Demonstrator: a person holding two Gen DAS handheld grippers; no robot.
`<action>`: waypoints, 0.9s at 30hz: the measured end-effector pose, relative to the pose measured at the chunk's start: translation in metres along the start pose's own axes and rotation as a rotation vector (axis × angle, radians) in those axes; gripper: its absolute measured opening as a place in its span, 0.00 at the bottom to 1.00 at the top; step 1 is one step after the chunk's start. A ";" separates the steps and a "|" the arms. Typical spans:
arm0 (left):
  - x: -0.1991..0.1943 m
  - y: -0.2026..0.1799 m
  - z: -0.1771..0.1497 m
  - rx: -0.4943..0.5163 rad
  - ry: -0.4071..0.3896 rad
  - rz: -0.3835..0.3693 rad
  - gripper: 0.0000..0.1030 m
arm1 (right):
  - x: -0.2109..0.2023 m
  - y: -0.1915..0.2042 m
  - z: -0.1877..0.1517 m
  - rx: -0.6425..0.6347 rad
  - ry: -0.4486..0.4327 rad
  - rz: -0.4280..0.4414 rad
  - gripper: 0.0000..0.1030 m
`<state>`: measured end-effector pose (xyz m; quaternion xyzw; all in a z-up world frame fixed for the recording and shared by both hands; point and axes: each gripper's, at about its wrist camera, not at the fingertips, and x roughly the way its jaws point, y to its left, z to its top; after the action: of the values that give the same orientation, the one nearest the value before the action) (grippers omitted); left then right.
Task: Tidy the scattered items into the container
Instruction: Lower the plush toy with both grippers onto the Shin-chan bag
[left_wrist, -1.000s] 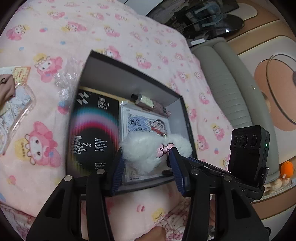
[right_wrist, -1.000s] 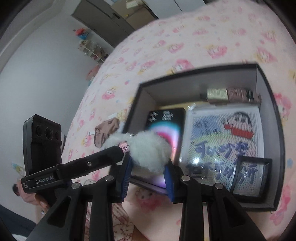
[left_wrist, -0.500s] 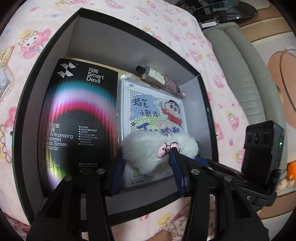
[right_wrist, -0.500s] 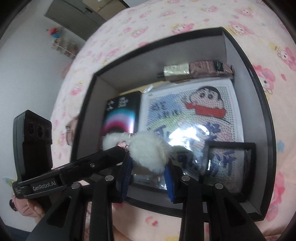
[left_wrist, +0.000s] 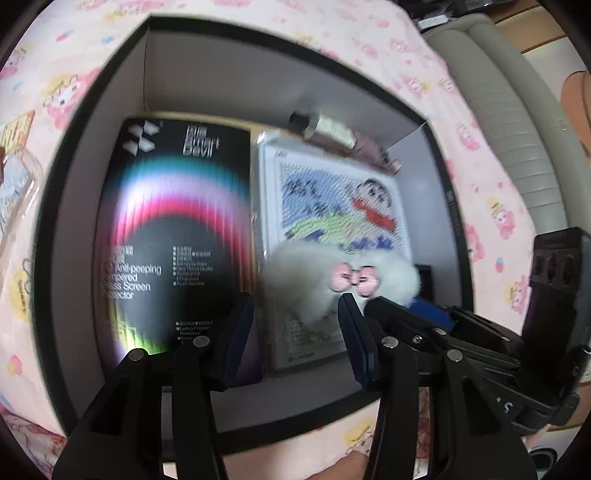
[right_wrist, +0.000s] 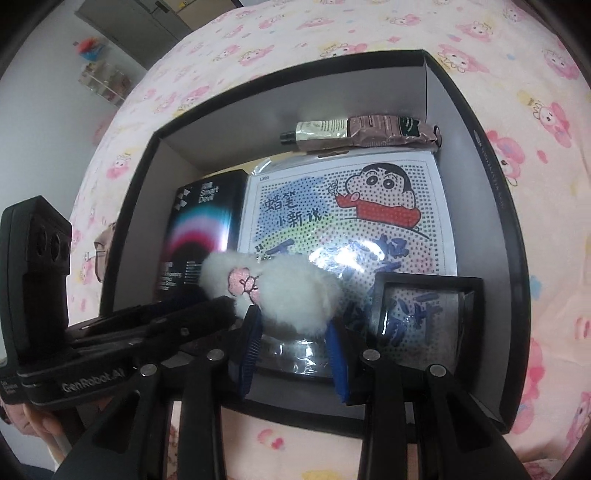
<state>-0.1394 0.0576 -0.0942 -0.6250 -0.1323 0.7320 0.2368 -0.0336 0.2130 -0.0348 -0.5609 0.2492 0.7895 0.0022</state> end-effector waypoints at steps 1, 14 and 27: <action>-0.005 0.000 0.000 0.002 -0.015 -0.009 0.46 | -0.002 0.000 0.000 0.001 -0.008 0.004 0.29; 0.013 0.003 0.024 -0.040 -0.063 0.055 0.44 | 0.004 0.014 0.019 -0.092 -0.140 -0.180 0.29; 0.013 -0.010 -0.001 0.079 0.012 0.042 0.44 | 0.014 0.015 -0.002 -0.144 0.010 -0.199 0.33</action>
<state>-0.1374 0.0728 -0.1001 -0.6221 -0.0887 0.7376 0.2470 -0.0413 0.1955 -0.0424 -0.5853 0.1351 0.7985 0.0389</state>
